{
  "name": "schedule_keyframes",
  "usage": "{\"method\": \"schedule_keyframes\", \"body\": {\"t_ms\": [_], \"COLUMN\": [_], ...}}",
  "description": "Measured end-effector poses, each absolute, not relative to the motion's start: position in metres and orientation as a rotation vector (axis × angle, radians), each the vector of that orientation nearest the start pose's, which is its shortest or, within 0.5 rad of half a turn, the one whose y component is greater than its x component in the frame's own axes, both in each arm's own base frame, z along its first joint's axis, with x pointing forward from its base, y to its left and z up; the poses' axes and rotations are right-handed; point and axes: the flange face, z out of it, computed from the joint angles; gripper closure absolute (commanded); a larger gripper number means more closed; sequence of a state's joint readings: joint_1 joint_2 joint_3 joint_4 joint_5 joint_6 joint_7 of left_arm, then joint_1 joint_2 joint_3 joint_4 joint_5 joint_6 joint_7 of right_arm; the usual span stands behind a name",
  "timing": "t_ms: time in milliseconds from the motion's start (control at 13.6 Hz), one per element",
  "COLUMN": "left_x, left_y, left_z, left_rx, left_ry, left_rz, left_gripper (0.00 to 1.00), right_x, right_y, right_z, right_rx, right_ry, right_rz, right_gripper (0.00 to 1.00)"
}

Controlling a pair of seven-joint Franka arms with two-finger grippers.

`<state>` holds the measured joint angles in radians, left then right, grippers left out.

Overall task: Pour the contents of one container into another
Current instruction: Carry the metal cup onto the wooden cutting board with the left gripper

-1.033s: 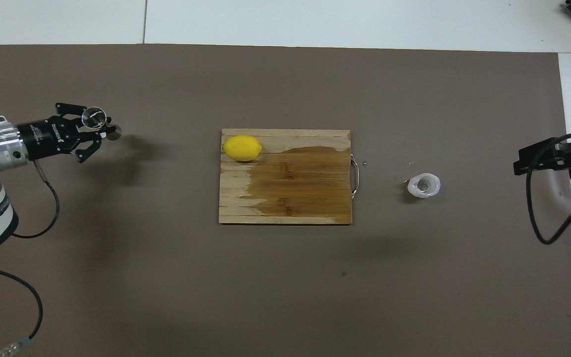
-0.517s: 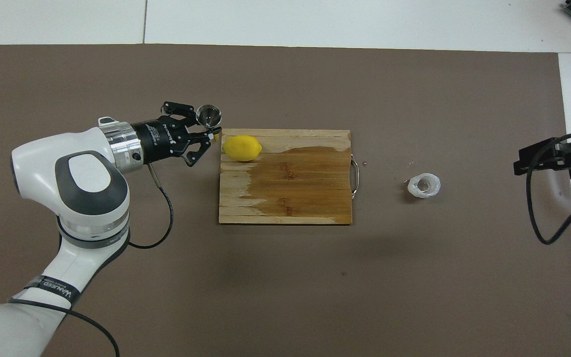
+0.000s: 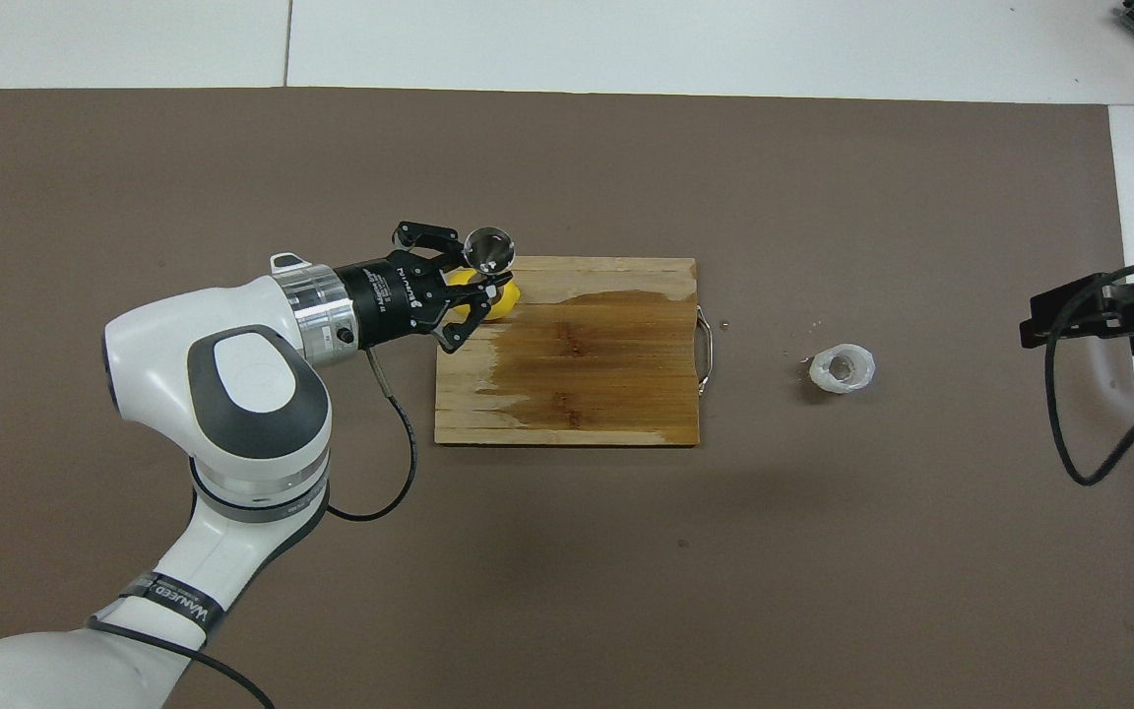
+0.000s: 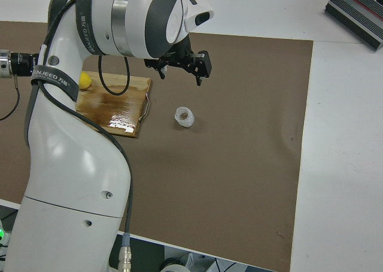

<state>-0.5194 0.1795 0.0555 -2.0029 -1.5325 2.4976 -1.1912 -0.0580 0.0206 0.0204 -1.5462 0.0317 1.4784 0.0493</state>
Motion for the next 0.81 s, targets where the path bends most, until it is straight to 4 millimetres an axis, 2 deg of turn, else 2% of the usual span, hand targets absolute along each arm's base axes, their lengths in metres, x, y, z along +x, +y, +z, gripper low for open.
{"method": "schedule_keyframes", "body": {"t_ms": [590,664,812], "left_x": [0.544,0.544,0.553], "left_y": [-0.287,-0.285,-0.255], "left_z": [0.419,0.422,0.423], "left_rx": [1.349,1.359,1.387], "left_ry": [1.59,1.553,1.395], "left_rz": [-0.841,-0.887,-0.975], "left_gripper": [1.0,1.0,1.0], "right_x": [0.551,0.551,0.551], "right_y": [-0.017,-0.017,-0.017], "right_z": [0.617,0.617,0.617], "right_rx": [-3.104,-3.104,-3.104], "right_ry": [0.133,0.133,0.133], "right_rz": [0.138,0.138,0.138], "right_gripper": [0.0,0.0,0.0]}}
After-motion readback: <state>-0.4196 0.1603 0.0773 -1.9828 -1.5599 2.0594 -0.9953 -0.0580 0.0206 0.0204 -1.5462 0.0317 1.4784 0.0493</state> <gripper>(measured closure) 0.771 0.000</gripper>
